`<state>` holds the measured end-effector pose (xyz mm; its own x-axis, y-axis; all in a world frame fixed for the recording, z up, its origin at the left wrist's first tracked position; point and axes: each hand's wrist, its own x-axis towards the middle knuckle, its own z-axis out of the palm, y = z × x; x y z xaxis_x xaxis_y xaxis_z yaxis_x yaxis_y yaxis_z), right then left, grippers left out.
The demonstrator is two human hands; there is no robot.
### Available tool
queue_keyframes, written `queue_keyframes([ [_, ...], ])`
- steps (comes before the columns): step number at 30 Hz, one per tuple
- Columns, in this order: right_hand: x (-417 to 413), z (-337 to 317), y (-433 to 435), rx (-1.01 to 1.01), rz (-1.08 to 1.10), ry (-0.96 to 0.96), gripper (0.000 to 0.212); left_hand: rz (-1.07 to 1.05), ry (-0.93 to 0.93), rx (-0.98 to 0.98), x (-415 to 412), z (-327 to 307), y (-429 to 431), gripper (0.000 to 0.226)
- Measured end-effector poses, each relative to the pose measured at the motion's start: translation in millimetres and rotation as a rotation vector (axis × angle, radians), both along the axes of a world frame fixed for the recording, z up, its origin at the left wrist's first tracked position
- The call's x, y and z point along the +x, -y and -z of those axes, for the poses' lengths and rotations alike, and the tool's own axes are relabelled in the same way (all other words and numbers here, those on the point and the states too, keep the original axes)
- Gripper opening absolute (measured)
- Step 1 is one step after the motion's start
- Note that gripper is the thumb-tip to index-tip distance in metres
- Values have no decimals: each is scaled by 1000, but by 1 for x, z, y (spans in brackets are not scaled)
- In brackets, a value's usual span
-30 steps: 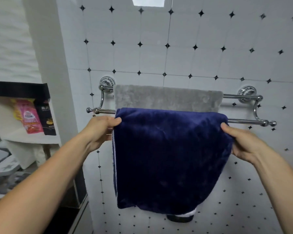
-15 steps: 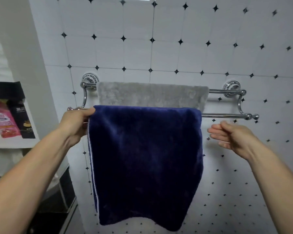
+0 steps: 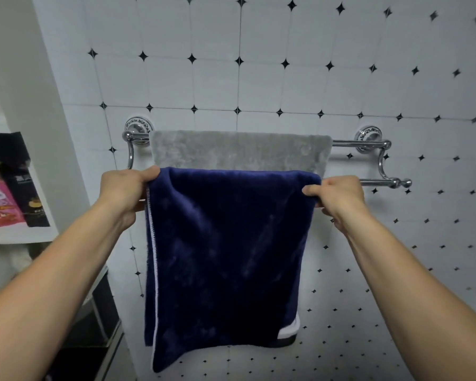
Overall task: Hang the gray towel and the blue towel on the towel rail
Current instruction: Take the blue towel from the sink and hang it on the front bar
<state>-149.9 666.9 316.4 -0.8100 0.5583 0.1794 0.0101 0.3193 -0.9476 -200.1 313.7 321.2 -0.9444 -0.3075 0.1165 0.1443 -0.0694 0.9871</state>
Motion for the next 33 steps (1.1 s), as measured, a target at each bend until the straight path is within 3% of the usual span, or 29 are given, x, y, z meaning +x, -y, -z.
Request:
queue_keyframes([
  [3, 3, -13, -18, 19, -35, -3, 17, -34, -4, 25, -1, -6, 13, 14],
  [6, 7, -21, -29, -234, -208, 0, 11, 0, -9, 17, 0, -8, 19, 14],
  [8, 6, -20, -28, -446, -348, 8, 21, 41, -5, 23, 1, -7, 18, 12],
  [10, 4, -19, -28, -513, -427, 18, 28, 64, -1, 45, 3, -7, 19, 11],
  [13, 4, -23, -35, -488, -497, 42, 23, 82, -1, 83, 3, -8, 23, 10],
  [18, 3, -17, -42, -501, -405, 152, 3, 105, 13, 71, 5, -3, 21, 10],
  [20, 2, -18, -45, -460, -411, 253, 27, 134, 37, 52, 6, 1, 19, 8],
  [22, 2, -22, -43, -384, -395, 309, 26, 167, 56, 39, 8, 3, 15, 8],
  [26, 1, -24, -38, -360, -333, 271, 8, 91, 50, 33, 5, -5, 11, 7],
  [33, 4, -26, -54, -459, -464, 169, 11, 127, 62, 83, -2, -9, 26, 5],
])
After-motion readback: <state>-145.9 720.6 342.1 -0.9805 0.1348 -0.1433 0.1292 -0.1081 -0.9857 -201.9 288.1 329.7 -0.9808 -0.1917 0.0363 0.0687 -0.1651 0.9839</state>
